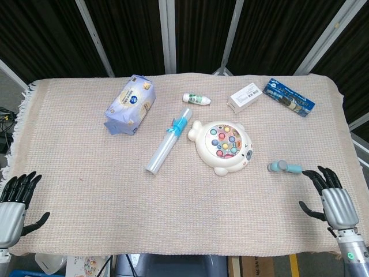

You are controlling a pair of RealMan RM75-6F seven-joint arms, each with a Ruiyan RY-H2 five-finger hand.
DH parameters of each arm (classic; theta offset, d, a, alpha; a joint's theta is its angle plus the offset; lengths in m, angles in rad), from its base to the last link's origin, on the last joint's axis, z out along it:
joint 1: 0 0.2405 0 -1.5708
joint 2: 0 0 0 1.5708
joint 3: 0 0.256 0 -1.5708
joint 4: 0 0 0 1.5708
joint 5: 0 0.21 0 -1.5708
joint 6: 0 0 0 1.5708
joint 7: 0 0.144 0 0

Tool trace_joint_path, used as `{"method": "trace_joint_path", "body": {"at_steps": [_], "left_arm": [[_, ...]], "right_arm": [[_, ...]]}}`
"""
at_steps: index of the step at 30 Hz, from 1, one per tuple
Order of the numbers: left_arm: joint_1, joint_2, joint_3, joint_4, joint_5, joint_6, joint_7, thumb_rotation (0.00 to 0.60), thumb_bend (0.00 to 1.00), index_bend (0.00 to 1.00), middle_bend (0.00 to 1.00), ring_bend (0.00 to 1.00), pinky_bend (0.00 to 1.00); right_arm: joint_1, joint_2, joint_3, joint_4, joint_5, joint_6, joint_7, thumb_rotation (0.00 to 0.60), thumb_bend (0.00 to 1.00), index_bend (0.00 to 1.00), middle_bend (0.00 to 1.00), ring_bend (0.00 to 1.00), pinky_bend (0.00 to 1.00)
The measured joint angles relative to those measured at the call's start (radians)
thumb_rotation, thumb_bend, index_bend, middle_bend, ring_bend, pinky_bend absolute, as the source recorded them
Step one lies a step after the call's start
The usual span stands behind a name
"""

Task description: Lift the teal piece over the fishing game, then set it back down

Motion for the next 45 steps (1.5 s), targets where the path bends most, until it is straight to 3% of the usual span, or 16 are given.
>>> {"method": "trace_joint_path", "body": {"at_steps": [8,17,29,45], "left_arm": [[-0.016,0.009,-0.008,-0.039,-0.005,-0.026,0.043,0.600,0.22,0.00,0.00,0.00,0.00],[-0.029,0.013,-0.013,-0.071,-0.013,-0.051,0.081,0.600,0.22,0.00,0.00,0.00,0.00],[-0.033,0.016,-0.016,-0.081,-0.024,-0.060,0.095,0.600,0.22,0.00,0.00,0.00,0.00],[-0.036,0.013,-0.017,-0.077,-0.031,-0.066,0.095,0.600,0.22,0.00,0.00,0.00,0.00]], "right_arm": [[0.154,-0.019,0.053,0.156,0.118,-0.312,0.097,0.600,0.33,0.21,0.23,0.09,0.09],[0.263,-0.089,0.072,0.307,0.174,-0.503,0.150,0.600,0.33,0.24,0.24,0.09,0.09],[0.311,-0.190,0.069,0.410,0.193,-0.564,0.152,0.600,0.41,0.32,0.34,0.17,0.13],[0.315,-0.233,0.061,0.441,0.194,-0.558,0.141,0.600,0.43,0.35,0.37,0.20,0.15]]}}
